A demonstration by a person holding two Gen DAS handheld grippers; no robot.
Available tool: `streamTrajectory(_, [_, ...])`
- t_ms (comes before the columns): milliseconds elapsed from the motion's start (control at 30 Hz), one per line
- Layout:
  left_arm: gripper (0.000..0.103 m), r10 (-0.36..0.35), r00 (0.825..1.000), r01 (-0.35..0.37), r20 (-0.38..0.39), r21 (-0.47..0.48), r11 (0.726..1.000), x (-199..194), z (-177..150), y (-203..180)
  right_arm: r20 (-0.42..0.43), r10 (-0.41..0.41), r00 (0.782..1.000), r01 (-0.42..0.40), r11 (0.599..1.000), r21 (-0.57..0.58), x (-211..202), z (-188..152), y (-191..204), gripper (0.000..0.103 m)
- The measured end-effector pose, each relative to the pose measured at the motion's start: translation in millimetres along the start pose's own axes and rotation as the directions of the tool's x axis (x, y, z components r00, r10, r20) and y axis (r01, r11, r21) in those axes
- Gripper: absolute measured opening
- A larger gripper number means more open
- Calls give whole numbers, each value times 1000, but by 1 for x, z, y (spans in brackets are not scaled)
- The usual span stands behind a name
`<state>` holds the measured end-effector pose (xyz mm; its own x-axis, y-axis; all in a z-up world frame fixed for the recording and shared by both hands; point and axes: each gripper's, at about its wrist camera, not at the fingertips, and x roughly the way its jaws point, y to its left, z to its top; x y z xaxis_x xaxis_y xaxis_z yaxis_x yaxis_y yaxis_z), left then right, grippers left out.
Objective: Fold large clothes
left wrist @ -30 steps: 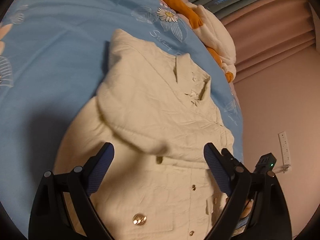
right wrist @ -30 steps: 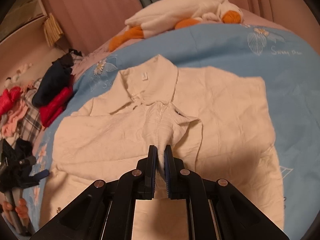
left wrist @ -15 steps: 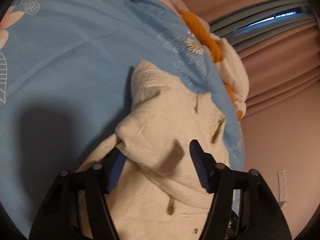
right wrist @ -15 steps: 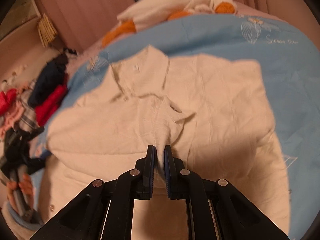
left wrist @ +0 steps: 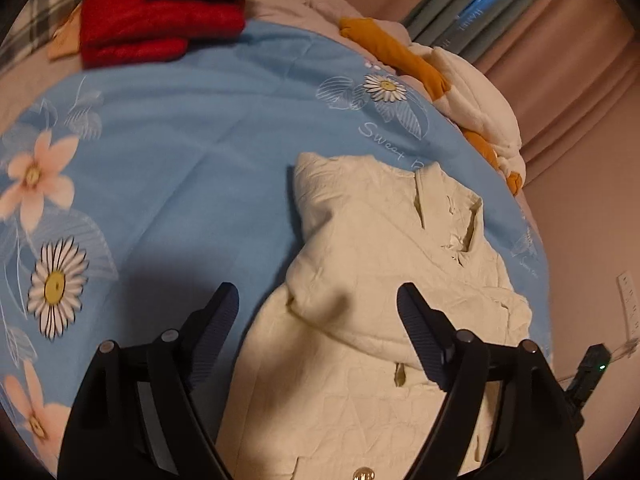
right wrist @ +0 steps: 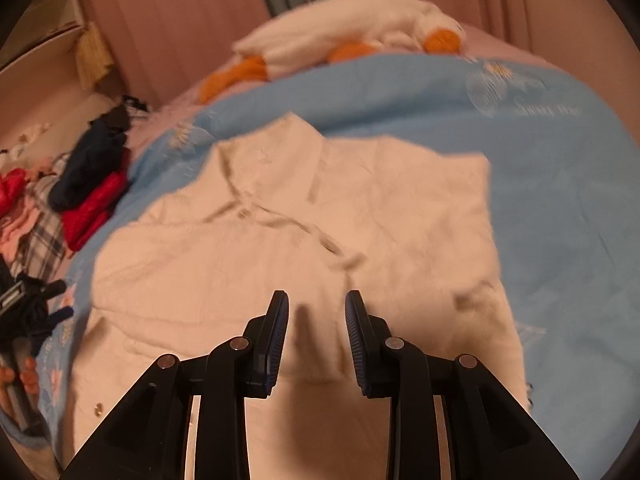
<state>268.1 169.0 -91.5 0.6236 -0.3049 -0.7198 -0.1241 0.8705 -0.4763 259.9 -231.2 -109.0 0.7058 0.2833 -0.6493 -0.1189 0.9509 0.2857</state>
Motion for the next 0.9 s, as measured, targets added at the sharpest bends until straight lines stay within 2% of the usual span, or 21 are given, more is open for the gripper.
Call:
streamTrajectory(133, [80,32,999,-31,-2,133,991,23,9,-34,0,43,999,-43,995,-89,18,5,28,29])
streamTrajectory(233, [80,66,998,-60,-21,211,976,51,11,-53,-30,59,998,-62,993,-102,38,5,36,29])
streamTrajectory(333, [80,207,978,-193,-24,267,944,82,10,-53,-82,-1,997,-7,995,-96,58,0,32,28])
streamTrajectory(400, [84,238,966,-210,-101,229,950,102,10,-34,-120,-5,993,-5,997,-80,70,-6,24,25])
streamTrajectory(433, [85,204,968,-176,-146,184,967,110,9,-21,-115,12,993,-20,998,-65,70,-7,21,25])
streamTrajectory(467, [86,182,976,-160,-118,180,971,108,9,-17,-113,27,993,-33,998,-51,69,-7,18,25])
streamTrajectory(667, [82,206,974,-185,-90,198,963,87,6,-21,-124,21,992,-26,999,-42,58,-3,23,26])
streamTrajectory(800, [82,173,985,-166,-4,265,950,46,-8,-34,-76,37,996,-42,997,-62,30,-7,28,28])
streamTrajectory(900, [83,89,996,-89,14,323,942,27,-21,-49,-64,32,997,-38,995,-89,18,-15,29,28])
